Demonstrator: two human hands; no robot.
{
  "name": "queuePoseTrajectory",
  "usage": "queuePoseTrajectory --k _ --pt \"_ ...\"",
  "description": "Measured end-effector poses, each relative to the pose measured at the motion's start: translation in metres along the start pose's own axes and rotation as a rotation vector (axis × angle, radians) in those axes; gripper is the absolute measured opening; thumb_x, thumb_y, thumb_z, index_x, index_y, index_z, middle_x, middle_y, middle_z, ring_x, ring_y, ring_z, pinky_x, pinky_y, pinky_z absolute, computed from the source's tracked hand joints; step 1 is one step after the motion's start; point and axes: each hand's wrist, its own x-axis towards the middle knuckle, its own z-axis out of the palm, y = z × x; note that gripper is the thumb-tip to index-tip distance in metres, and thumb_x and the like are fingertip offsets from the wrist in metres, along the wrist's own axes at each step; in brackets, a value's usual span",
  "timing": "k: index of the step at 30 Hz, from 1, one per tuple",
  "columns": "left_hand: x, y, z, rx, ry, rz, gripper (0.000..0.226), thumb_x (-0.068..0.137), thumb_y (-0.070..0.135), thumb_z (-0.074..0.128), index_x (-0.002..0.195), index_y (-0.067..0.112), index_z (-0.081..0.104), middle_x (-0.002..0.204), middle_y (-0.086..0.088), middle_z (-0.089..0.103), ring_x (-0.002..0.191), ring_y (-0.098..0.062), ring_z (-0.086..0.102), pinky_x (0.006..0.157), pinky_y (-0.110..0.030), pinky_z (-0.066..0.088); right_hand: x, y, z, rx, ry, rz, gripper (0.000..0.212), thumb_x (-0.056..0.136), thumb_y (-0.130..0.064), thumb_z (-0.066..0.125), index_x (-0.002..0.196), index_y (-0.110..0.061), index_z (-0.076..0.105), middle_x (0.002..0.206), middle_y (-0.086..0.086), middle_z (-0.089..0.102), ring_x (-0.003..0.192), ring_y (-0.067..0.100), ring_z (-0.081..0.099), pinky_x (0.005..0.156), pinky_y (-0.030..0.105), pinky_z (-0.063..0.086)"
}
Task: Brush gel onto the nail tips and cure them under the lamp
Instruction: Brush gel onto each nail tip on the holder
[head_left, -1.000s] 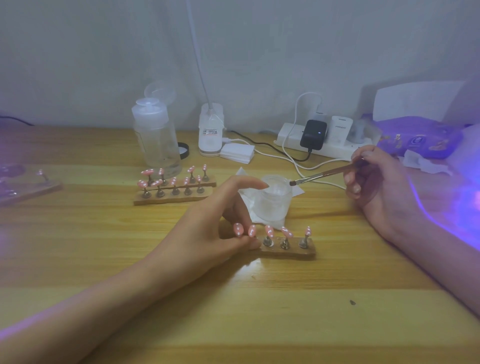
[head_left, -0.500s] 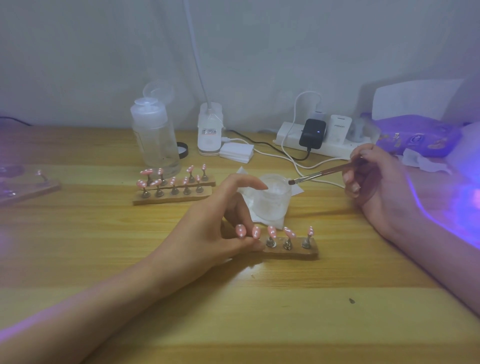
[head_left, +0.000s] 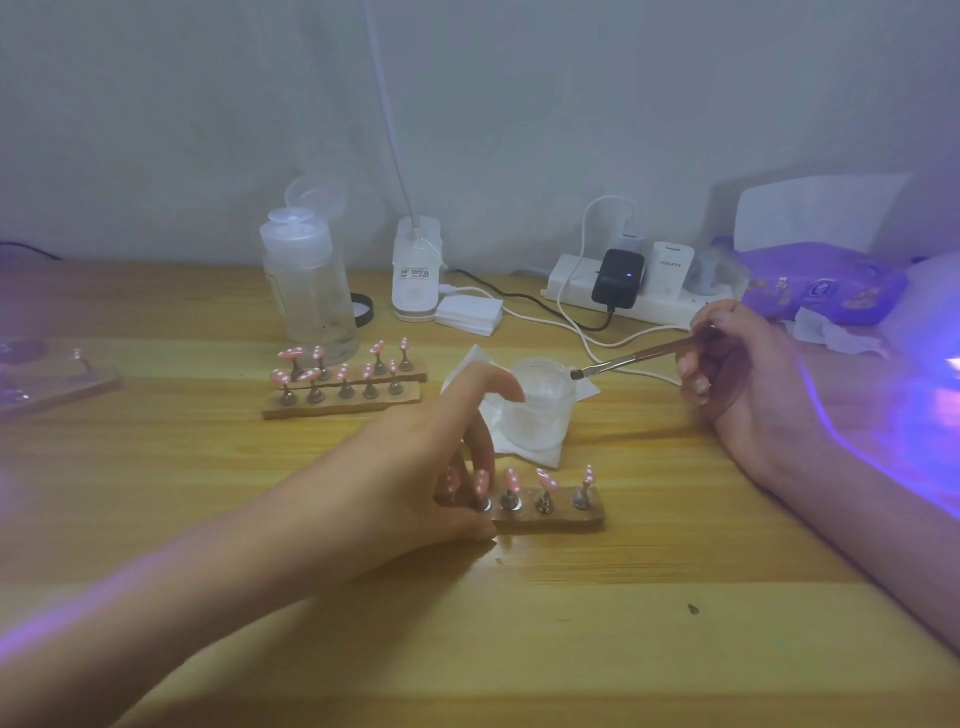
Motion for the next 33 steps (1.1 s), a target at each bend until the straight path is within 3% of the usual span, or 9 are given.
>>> queuePoseTrajectory --k 4,9,17,21,25,28,30,33 --pt "0.001 0.014 0.007 0.15 0.083 0.058 0.063 0.073 0.046 0.072 0.114 0.056 0.026 0.113 0.035 0.048 0.101 0.011 0.046 0.08 -0.021 0.037 0.001 0.0 0.0 0.01 0.017 0.001 0.027 0.1 -0.014 0.038 0.076 -0.017 0.05 0.051 -0.001 0.051 0.045 0.008 0.049 0.039 0.016 0.033" --pt "0.005 0.027 0.021 0.232 0.175 0.07 0.047 0.089 0.039 0.063 0.111 0.052 0.024 0.091 0.027 0.058 0.098 0.004 0.048 0.091 -0.024 0.025 0.001 0.0 -0.001 0.003 0.021 0.003 0.027 0.101 -0.017 0.039 0.076 -0.017 0.051 0.049 0.0 0.052 0.045 0.009 0.048 0.039 0.016 0.033" --pt "0.006 0.03 0.022 0.177 0.184 0.052 0.049 0.09 0.032 0.067 0.108 0.053 0.027 0.09 0.029 0.058 0.098 0.005 0.049 0.092 -0.009 0.017 0.001 0.001 -0.001 0.007 0.001 -0.016 0.028 0.101 -0.017 0.04 0.076 -0.016 0.052 0.049 0.001 0.054 0.046 0.009 0.049 0.04 0.016 0.033" --pt "0.005 0.033 0.025 0.233 0.207 0.132 0.049 0.092 0.026 0.064 0.11 0.051 0.026 0.092 0.027 0.06 0.093 0.006 0.045 0.09 -0.016 0.02 0.001 0.001 -0.002 0.019 0.013 -0.014 0.026 0.101 -0.018 0.042 0.076 -0.017 0.052 0.051 0.002 0.055 0.046 0.009 0.05 0.04 0.017 0.035" --pt "0.003 0.034 0.025 0.447 0.318 0.328 0.053 0.08 0.014 0.074 0.115 0.037 0.04 0.087 0.022 0.065 0.081 0.0 0.053 0.083 -0.029 0.032 -0.002 0.001 -0.003 0.009 -0.044 -0.086 0.024 0.101 -0.016 0.044 0.077 -0.019 0.048 0.054 0.002 0.059 0.049 0.012 0.052 0.044 0.017 0.039" --pt "0.005 0.035 0.004 0.197 0.425 0.366 0.05 0.082 0.008 0.073 0.118 0.032 0.049 0.083 0.02 0.066 0.078 0.007 0.055 0.082 -0.012 0.04 -0.006 -0.004 0.003 -0.099 -0.147 -0.169 0.023 0.101 -0.024 0.049 0.078 -0.02 0.047 0.058 0.004 0.064 0.049 0.015 0.054 0.045 0.02 0.044" --pt "0.008 0.035 -0.017 -0.023 0.5 0.347 0.05 0.085 0.005 0.075 0.12 0.032 0.05 0.085 0.015 0.067 0.084 0.001 0.067 0.071 -0.011 0.048 -0.01 -0.012 0.009 -0.204 -0.218 -0.218 0.021 0.093 -0.032 0.056 0.077 -0.021 0.048 0.06 0.008 0.065 0.048 0.018 0.056 0.045 0.023 0.047" --pt "0.013 0.024 -0.039 -0.271 0.558 0.284 0.045 0.086 0.009 0.076 0.119 0.027 0.052 0.086 0.005 0.068 0.08 -0.011 0.071 0.059 -0.017 0.047 -0.015 -0.024 0.021 -0.319 -0.272 -0.301 0.019 0.092 -0.033 0.059 0.078 -0.023 0.052 0.062 0.01 0.067 0.048 0.022 0.059 0.046 0.025 0.049"
